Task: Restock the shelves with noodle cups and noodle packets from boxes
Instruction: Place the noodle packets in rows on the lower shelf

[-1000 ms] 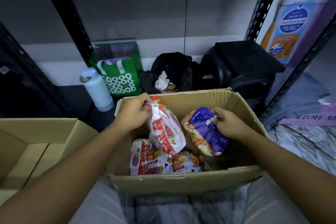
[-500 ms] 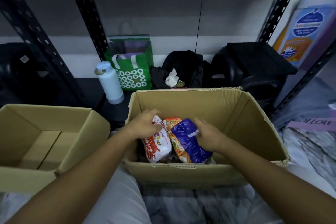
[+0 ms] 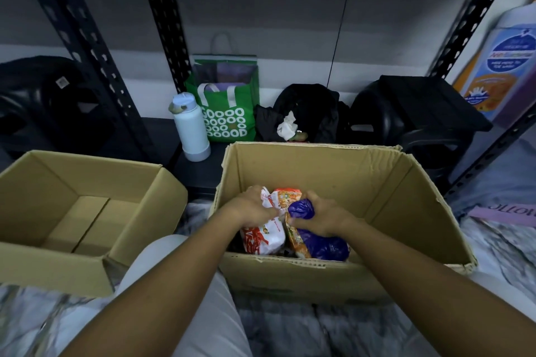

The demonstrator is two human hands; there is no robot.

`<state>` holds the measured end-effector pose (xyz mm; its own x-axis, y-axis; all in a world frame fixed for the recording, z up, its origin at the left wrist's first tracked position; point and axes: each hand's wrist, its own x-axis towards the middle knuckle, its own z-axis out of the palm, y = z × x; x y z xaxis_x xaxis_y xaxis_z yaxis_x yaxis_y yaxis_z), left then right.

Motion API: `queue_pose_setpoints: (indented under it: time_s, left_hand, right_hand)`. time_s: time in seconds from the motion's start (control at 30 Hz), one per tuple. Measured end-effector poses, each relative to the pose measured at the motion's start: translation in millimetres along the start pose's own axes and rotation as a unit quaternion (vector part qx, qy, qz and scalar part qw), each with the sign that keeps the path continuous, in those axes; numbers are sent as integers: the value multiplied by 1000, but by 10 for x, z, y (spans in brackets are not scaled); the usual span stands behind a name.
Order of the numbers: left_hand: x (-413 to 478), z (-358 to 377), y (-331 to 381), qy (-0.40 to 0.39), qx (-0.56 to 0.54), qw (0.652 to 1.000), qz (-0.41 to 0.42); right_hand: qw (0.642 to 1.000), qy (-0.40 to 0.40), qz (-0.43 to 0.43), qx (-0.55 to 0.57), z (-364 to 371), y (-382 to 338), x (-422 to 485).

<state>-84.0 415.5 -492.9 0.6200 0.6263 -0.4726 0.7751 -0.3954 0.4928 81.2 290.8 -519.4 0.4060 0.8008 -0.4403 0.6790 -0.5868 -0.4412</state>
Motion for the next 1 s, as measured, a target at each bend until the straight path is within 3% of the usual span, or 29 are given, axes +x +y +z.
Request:
queue_pose_setpoints:
  time_s: [0.1,0.23,0.33,0.43,0.5,0.57,0.73,0.87,1.0]
  left_hand:
    - [-21,7,-33,6,-9,1000,6]
    - [41,80,-137,40,-61,997,3]
    - [88,116,-160,46,-73,996,4]
    - [119,141,-141,46,-73,996,14]
    - [158,164,-139,43,-67,997,24]
    - [195,197,-145,44,-59,997,29]
    - [218,242,-168,46,-5,998,34]
    - [184,218,-172,83,-53,994,38]
    - [208,199,-131,104,-8,990,96]
  right_hand:
    - [997,61,-19,46,-104,28,-7]
    - [961,127,-79,231,-280,115,-162]
    - [934,95,-108,327,-325,340,-265]
    - [984,-27,-86,152,-312,549,-270]
    - [989,-88,-46,112,-377,530,-296]
    - [990,-71,-21,120,-447,440,-282]
    - [993,100,-58,10,-407,59,-91]
    - [995,22,-54,-77,-412,-149,69]
    - [978,-80,-4,-191,-392,-294,147]
